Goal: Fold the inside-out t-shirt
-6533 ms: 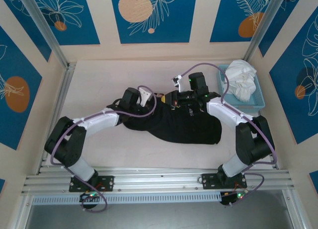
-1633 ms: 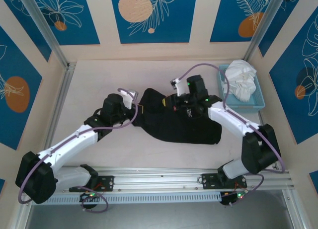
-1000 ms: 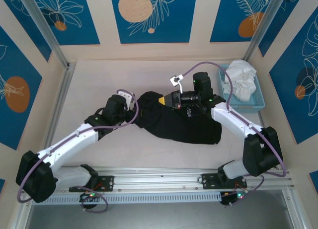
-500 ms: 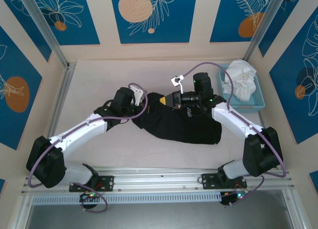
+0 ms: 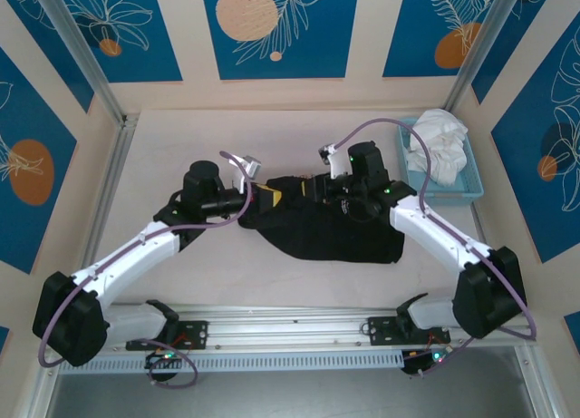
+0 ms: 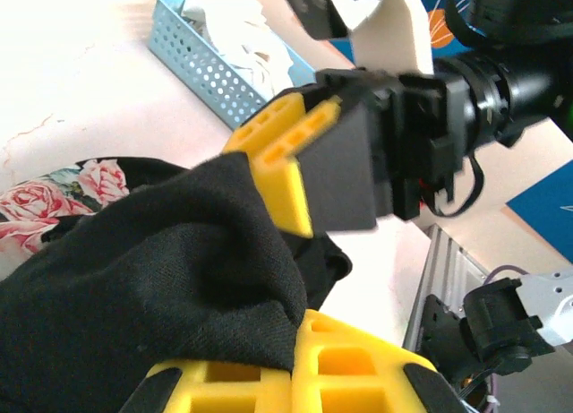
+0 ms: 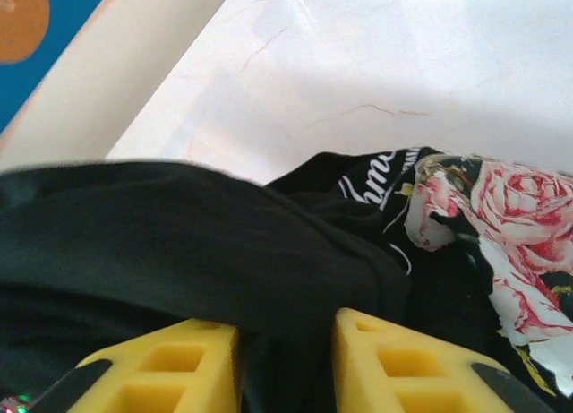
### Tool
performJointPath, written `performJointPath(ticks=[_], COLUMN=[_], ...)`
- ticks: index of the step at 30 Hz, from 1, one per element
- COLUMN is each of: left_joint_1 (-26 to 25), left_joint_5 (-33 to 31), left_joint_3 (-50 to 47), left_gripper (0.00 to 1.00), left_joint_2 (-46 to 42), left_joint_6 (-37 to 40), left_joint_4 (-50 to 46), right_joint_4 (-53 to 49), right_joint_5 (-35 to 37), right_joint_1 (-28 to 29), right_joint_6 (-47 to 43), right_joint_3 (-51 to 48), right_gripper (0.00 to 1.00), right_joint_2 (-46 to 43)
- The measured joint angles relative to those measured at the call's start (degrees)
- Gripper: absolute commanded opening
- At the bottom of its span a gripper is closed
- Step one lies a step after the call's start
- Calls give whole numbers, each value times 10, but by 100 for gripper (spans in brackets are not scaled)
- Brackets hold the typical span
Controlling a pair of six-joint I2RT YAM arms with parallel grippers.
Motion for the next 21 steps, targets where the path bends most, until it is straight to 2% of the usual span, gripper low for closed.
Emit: performJointPath(ticks=[5, 11, 14, 17, 21], left_joint_1=[2, 3, 3, 3, 3], left_joint_5=[18, 28, 29, 29, 29], left_joint_3=[-1, -1, -1, -1, -1], left_gripper=[0, 0, 0, 0, 0], left_joint_2=[3, 11, 11, 11, 11], left_joint_6=[-9, -18, -18, -18, -18], left_joint_4=[18, 24, 24, 24, 24], right_joint_4=[3, 21, 23, 11, 17], right_joint_5=[22, 30, 65, 111, 93], right_joint_1=[49, 78, 83, 83, 83], right_joint_6=[-77, -123, -128, -130, -147], right_joint_3=[-16, -28, -28, -27, -41], right_gripper=[41, 40, 39, 36, 26], right_joint_2=[-56, -61, -57, -56, -75])
